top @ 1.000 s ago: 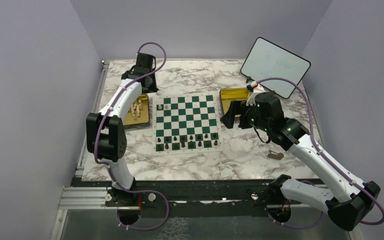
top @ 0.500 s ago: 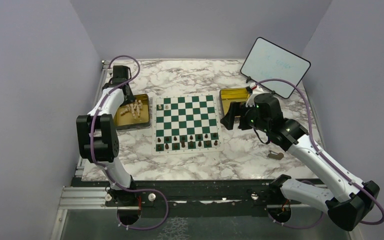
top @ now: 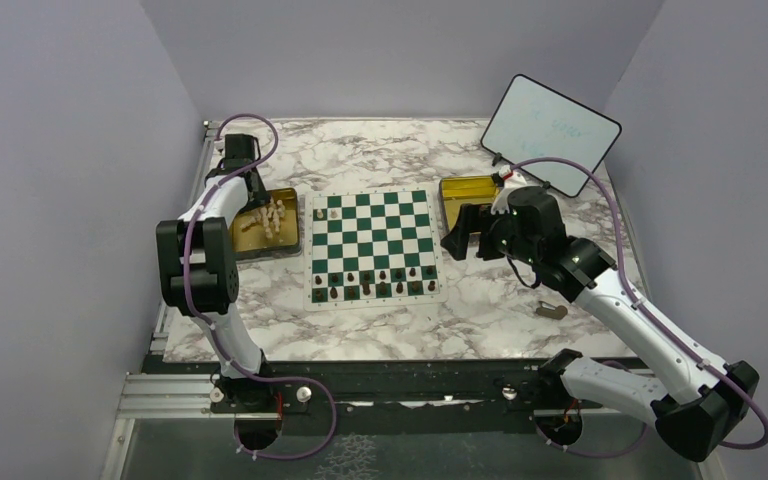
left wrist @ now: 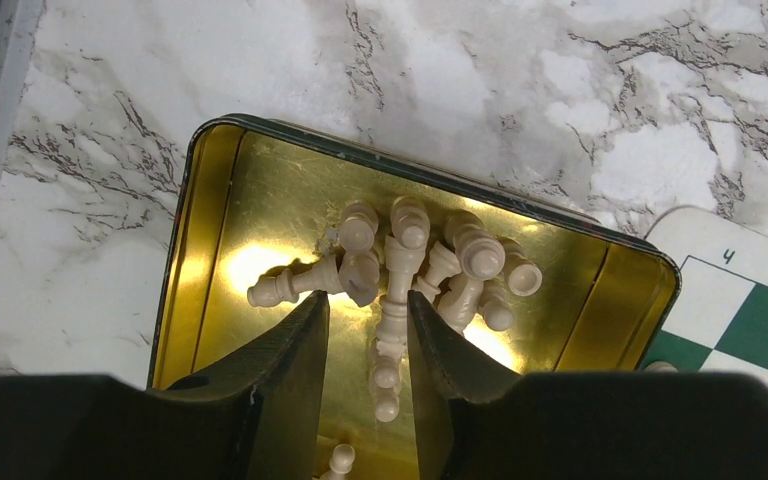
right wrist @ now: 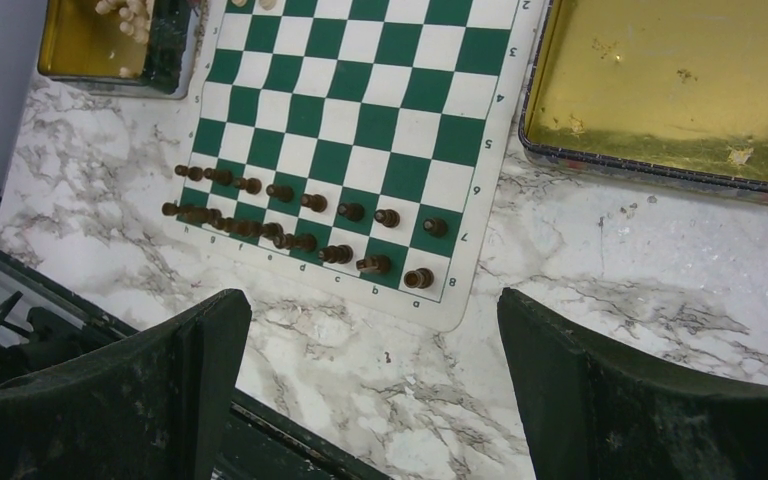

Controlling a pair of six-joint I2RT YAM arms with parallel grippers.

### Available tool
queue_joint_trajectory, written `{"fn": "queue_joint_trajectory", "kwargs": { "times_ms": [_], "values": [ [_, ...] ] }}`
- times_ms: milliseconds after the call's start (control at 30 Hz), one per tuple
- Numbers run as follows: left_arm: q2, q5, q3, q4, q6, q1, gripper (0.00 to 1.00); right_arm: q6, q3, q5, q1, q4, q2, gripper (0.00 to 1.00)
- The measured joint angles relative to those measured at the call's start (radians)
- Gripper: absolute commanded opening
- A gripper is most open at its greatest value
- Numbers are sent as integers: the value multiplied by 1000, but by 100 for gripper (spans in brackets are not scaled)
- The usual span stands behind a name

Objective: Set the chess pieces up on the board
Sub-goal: Pick up the chess piece from the storage box.

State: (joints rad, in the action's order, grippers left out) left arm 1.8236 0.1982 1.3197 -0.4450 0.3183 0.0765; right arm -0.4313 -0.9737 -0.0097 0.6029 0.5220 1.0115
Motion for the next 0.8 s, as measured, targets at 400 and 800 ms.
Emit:
{"fn": "queue_joint_trajectory", "kwargs": {
  "times_ms": [400, 800],
  "values": [
    [31, 0, 0, 19, -1, 10, 32, 7, 0, 0, 0, 0, 9, 100],
    [57, -6, 0, 26, -7, 10, 15, 14, 0, 0, 0, 0, 22, 100]
  ]
}}
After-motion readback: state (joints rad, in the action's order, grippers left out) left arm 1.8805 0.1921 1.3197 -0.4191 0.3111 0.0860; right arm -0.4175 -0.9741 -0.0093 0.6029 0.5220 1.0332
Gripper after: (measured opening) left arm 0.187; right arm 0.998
